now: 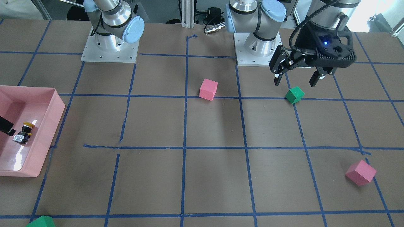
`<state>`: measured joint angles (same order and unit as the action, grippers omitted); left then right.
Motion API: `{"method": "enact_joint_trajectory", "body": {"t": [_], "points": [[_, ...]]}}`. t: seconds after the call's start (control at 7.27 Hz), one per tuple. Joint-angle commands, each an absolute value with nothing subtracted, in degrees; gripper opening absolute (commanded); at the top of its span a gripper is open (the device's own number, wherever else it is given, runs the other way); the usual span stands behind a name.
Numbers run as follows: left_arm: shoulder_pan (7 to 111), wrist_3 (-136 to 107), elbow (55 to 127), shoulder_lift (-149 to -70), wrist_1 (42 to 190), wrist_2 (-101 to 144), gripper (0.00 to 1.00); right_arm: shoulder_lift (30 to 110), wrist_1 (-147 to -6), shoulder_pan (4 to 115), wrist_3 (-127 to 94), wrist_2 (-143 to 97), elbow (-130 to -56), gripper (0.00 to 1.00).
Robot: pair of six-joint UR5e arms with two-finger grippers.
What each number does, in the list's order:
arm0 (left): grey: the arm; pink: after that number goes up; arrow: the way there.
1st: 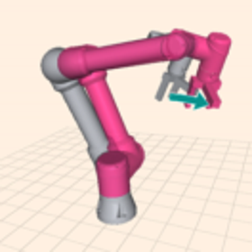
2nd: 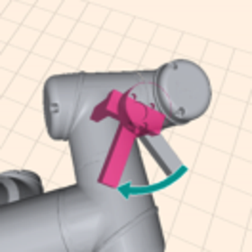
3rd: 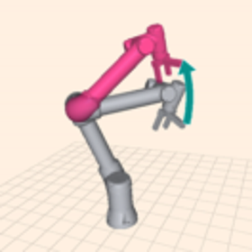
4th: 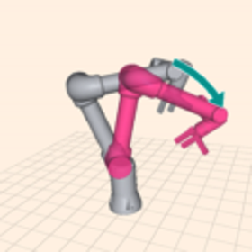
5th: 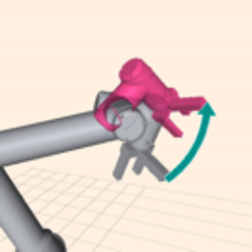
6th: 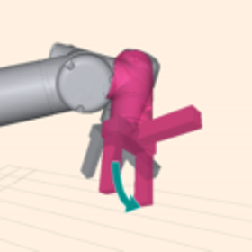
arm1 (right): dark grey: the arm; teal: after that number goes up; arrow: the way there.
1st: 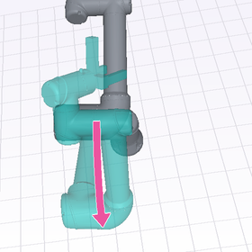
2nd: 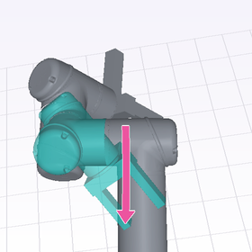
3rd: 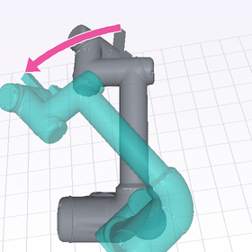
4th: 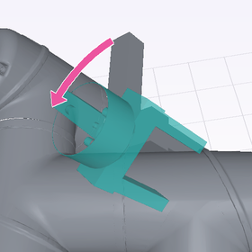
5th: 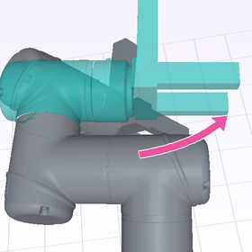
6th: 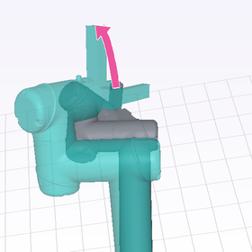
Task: Align button upright
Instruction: 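Lower the right gripper into the tray and grasp the button switch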
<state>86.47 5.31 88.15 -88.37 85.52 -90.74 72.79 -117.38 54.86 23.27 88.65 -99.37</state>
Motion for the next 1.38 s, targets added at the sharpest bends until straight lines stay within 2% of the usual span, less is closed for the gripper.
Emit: {"method": "enact_joint_trajectory", "body": {"t": [0.0, 0.28, 1.24], "points": [[86.4, 5.2, 88.1, -88.3, 88.0, -90.6, 1.00, 71.6, -117.9, 54.1, 23.4, 88.8, -99.8, 1.00], [86.4, 5.1, 87.5, -87.8, 95.2, -90.7, 1.00, 71.4, -120.2, 54.1, 23.4, 89.9, -101.2, 1.00], [86.5, 5.2, 88.2, -87.8, 89.9, -90.6, 1.00, 68.3, -125.6, 54.1, 26.5, 89.7, -104.1, 1.00]]}}
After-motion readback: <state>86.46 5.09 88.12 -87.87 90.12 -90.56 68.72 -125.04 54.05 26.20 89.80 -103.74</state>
